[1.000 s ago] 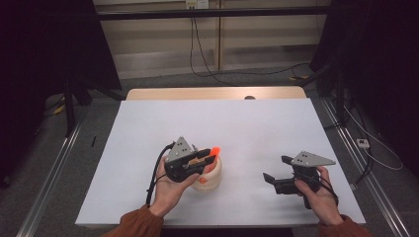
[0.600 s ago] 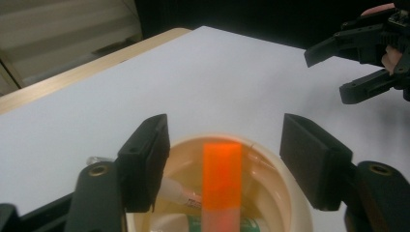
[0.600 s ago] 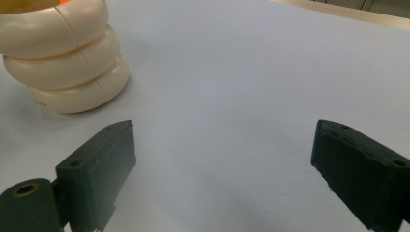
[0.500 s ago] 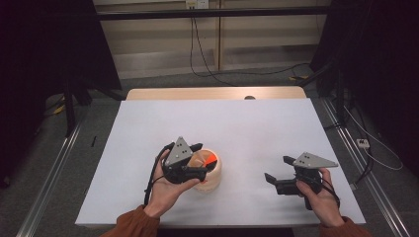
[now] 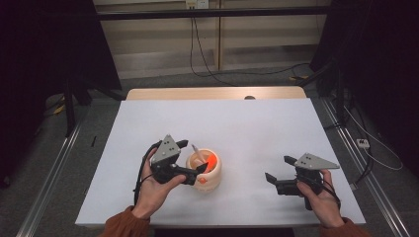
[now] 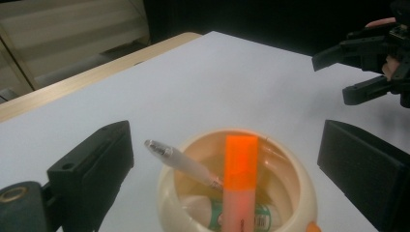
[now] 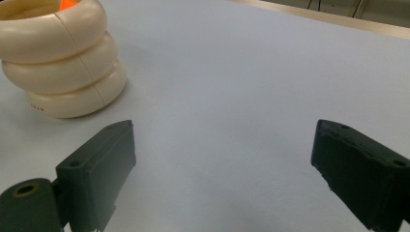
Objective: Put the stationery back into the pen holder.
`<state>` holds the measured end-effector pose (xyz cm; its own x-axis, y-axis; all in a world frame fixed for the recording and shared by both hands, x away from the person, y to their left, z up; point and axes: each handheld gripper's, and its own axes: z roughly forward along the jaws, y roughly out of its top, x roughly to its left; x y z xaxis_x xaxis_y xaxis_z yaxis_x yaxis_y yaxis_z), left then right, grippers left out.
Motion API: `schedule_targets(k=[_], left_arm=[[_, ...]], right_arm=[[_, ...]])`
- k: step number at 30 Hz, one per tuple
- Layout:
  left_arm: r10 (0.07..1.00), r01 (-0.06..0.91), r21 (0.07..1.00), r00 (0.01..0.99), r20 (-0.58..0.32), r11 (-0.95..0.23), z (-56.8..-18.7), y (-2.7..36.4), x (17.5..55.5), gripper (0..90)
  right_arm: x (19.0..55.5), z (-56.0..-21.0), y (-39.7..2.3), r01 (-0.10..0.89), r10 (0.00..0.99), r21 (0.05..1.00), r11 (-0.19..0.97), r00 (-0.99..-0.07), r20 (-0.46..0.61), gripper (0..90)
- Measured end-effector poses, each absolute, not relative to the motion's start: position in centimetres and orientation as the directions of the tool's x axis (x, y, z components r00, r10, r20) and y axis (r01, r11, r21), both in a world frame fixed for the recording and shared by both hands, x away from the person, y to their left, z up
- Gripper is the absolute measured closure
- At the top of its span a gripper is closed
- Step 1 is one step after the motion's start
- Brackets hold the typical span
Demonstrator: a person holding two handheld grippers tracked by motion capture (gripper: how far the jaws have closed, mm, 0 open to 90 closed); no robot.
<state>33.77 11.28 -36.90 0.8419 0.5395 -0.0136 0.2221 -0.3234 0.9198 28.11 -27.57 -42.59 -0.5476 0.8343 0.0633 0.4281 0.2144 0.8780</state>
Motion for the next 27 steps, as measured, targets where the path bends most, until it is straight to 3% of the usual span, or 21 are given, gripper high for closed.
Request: schedule_targets(k=[7, 27], left_arm=[[0.567, 0.242, 0.919, 0.823, -0.026, -0.310, -37.1, 13.4, 33.9, 4.3], [0.663, 0.341, 0.883, 0.747, -0.047, -0.323, -38.5, 18.1, 32.3, 6.0]], right_arm=[[28.1, -42.7, -27.6, 0.427, 0.841, 0.881, 0.205, -0.537, 0.065, 3.7], [27.7, -42.7, -27.8, 0.416, 0.847, 0.886, 0.203, -0.528, 0.053, 4.6]])
